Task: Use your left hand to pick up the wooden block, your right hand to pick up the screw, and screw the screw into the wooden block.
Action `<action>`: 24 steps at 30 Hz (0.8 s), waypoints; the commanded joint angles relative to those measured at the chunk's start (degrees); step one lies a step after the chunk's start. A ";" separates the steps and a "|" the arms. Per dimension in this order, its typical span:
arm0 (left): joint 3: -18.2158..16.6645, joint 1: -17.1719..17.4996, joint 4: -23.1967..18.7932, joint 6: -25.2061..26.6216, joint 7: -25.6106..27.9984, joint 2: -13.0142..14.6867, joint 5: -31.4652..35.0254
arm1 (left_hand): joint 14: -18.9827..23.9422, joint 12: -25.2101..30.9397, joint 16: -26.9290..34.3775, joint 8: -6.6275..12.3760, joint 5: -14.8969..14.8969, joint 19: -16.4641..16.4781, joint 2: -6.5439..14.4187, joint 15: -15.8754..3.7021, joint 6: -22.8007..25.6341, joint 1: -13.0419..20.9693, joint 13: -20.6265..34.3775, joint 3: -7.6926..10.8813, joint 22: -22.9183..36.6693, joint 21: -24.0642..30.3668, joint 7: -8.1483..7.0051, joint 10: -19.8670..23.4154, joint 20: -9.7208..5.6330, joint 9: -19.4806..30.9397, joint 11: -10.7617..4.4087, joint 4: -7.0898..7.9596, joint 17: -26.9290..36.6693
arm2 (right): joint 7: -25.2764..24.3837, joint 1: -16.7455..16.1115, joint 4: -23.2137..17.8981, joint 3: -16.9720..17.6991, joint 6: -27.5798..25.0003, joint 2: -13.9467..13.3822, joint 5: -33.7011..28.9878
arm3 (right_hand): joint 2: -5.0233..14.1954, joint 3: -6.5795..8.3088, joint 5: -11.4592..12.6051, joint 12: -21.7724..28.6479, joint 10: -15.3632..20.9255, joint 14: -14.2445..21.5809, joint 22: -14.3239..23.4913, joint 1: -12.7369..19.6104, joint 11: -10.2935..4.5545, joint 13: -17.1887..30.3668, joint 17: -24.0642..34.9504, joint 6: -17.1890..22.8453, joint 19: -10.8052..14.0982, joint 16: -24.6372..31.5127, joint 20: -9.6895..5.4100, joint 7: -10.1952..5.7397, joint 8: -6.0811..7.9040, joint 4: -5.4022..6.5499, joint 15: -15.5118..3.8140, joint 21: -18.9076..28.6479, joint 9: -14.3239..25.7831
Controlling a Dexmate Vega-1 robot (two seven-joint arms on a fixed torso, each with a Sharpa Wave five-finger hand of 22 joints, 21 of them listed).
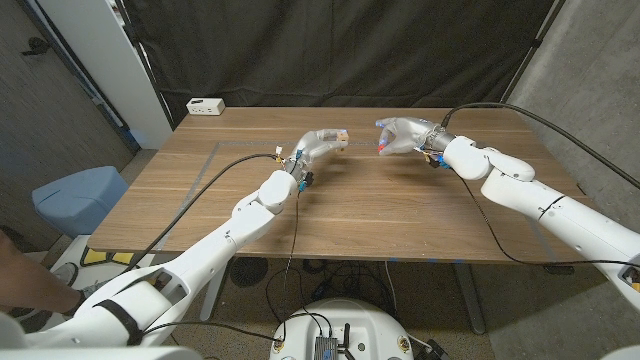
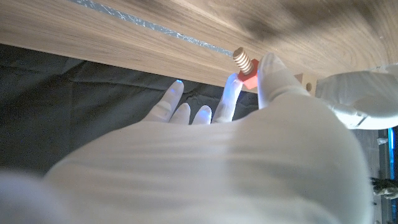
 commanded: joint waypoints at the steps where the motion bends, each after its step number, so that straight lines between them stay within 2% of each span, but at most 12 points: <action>1: -0.03 0.43 0.43 -1.56 0.21 -0.91 -0.17 | 0.38 0.42 0.27 0.51 0.26 -0.05 0.70 -6.08 2.49 0.15 2.31 0.10 0.25 0.40 -0.03 0.63 -0.14 0.19 0.10 0.20 0.14 | -3.11 -3.28 -2.27 3.38 -1.40 -0.29 5.92 | 0.25 0.49 -0.01 0.18 0.41 0.52 0.06 0.50 0.14 0.18 0.11 0.39 0.56 0.07 -5.24 0.20 0.39 0.08 -5.29 -0.03 0.18; 13: 0.47 0.00 2.56 -4.02 0.27 -3.02 -0.29 | 0.41 0.35 0.27 0.51 0.27 0.13 0.76 -6.22 2.55 0.09 2.44 -0.01 0.27 0.44 -0.06 0.70 -0.22 0.19 0.11 0.19 0.14 | -6.76 -6.59 -2.62 6.94 0.05 0.94 14.15 | 0.17 0.57 0.07 0.14 0.74 0.66 0.06 0.33 0.56 0.18 0.15 0.38 0.79 0.03 -5.04 0.58 0.84 0.13 -5.08 -0.02 0.46; 24: 1.00 -0.45 3.63 -5.09 0.79 -4.26 0.41 | 0.49 0.29 0.30 0.50 0.27 0.21 0.86 -6.15 2.57 -0.01 2.55 -0.11 0.28 0.44 0.02 0.79 -0.24 0.19 0.11 0.23 0.15 | -10.15 -8.94 -2.92 9.04 1.51 2.16 19.01 | 0.15 0.70 0.17 0.04 0.91 0.73 0.06 0.20 0.82 0.19 0.20 0.61 0.83 -0.02 -4.96 0.89 1.25 0.15 -4.98 -0.08 0.50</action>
